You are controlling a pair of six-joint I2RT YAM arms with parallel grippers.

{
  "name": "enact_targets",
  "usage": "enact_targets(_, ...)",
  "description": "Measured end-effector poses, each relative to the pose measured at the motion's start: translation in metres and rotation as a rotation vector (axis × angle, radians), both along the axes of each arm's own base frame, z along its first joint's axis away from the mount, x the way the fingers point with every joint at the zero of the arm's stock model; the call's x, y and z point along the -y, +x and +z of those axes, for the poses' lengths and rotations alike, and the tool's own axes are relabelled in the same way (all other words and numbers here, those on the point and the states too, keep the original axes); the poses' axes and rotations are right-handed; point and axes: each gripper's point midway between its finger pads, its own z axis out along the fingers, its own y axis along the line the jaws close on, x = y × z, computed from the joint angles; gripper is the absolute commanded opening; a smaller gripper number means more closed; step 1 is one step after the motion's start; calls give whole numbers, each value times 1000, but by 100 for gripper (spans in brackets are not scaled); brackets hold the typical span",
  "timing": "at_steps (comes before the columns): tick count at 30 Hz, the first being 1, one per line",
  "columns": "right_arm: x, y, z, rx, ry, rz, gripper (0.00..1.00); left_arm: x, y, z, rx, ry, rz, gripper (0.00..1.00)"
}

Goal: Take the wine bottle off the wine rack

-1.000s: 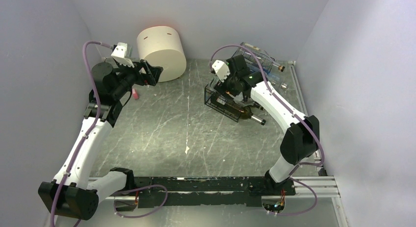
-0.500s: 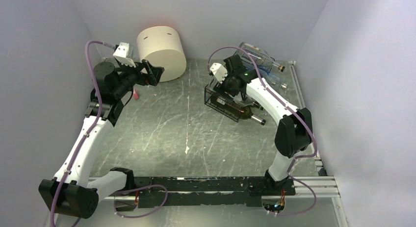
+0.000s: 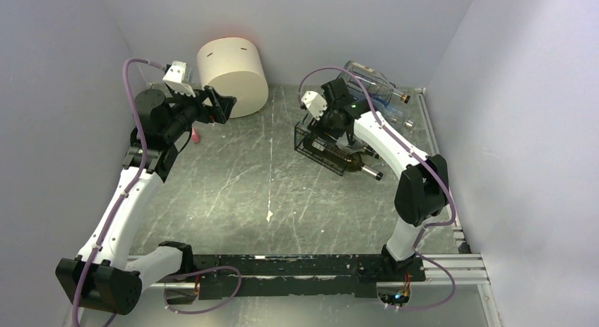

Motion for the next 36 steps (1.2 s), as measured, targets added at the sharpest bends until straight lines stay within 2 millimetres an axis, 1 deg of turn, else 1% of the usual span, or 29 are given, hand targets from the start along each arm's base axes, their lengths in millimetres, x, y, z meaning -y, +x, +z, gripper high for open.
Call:
enact_targets(4,-1,-1,1,1,-3,3,40,0,0,0,-1,0,0,99)
enact_targets(7,-1,-2,3,10,-8,-1,33,0,1,-2,-4,1,0,99)
enact_targets(10,-2,-9,6,32,-17,2,26,1,3,-4,-11,2,0,99)
enact_targets(13,-2,-15,17,73,-3,3,20,1,4,-6,-16,3,0,99)
enact_targets(17,-1,-29,37,123,40,5,11,1,5,-8,-21,4,1,99)
enact_targets(20,-4,-33,50,154,79,4,1,1,7,-10,-27,5,3,99)
enact_targets(23,-8,-33,58,171,121,-2,0,1,8,-12,-32,6,5,99)
enact_targets(26,-15,-35,62,172,164,-12,0,1,8,-12,-35,4,5,99)
enact_targets(29,-26,-38,63,163,213,-18,0,4,9,-15,-48,-7,-9,99)
enact_targets(32,-47,-44,67,155,279,-7,0,13,9,-23,-84,-28,-53,99)
enact_targets(36,-81,-49,77,171,408,-11,0,36,10,-40,-179,-102,-168,99)
